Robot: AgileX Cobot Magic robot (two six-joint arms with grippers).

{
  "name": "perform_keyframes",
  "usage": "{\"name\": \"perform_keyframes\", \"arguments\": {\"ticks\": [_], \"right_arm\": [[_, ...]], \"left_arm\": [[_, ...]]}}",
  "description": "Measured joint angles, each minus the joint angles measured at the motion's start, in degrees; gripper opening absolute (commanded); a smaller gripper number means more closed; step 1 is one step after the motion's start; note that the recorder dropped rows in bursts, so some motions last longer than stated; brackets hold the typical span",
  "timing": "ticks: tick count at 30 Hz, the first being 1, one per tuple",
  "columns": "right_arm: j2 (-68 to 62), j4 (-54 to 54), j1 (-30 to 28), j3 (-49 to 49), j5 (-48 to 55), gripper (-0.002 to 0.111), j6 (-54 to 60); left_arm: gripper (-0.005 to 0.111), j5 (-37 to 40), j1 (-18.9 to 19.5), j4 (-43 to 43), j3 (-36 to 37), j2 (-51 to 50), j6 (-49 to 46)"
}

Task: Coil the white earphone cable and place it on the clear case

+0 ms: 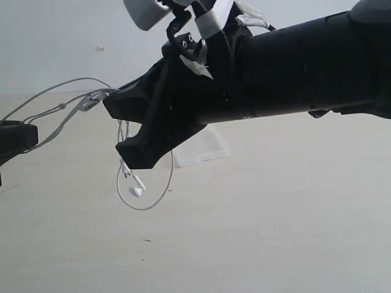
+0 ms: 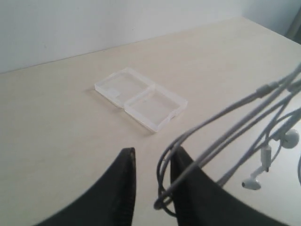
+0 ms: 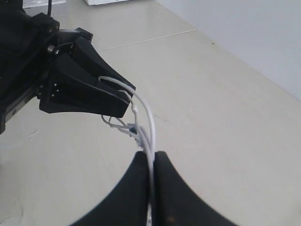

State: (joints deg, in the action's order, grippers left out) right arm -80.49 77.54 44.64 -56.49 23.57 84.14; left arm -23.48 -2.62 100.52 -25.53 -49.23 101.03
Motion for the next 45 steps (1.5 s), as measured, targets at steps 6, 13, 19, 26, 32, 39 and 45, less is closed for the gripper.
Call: {"name": "perform_keyframes", "arguments": {"ticks": [6,13,19,26,32,39,45], "right_arm": [[1.1,0.0,0.0,0.0,-1.7,0.0,0.0],[1.9,0.0,0.0,0.0,-2.4,0.0,-0.5],[1.9,0.0,0.0,0.0,-2.7,0.0,-0.7],[2.0,0.0,0.0,0.0,-3.1,0.0,-0.8],[2.0,0.8,0.0,0.0,-3.4,0.0,-0.8],[2.0,0.8,0.0,0.0,-3.4,0.0,-0.8],[2.0,0.8,0.0,0.0,-3.4,0.0,-0.8]], "left_arm": [[0.041,-0.3,0.0,0.0,0.0,0.0,-0.1],[0.041,-0.7,0.0,-0.2,0.0,0.0,-0.2],[0.041,-0.9,0.0,-0.5,0.4,0.0,-0.3],[0.041,-3.2,0.0,-0.5,1.0,0.0,-2.2],[0.049,-8.6,0.0,-0.4,1.0,0.0,-4.1],[0.062,-15.0,0.0,-0.4,1.0,0.0,-7.1],[0.076,-16.7,0.0,-0.4,1.0,0.0,-7.7]]}}
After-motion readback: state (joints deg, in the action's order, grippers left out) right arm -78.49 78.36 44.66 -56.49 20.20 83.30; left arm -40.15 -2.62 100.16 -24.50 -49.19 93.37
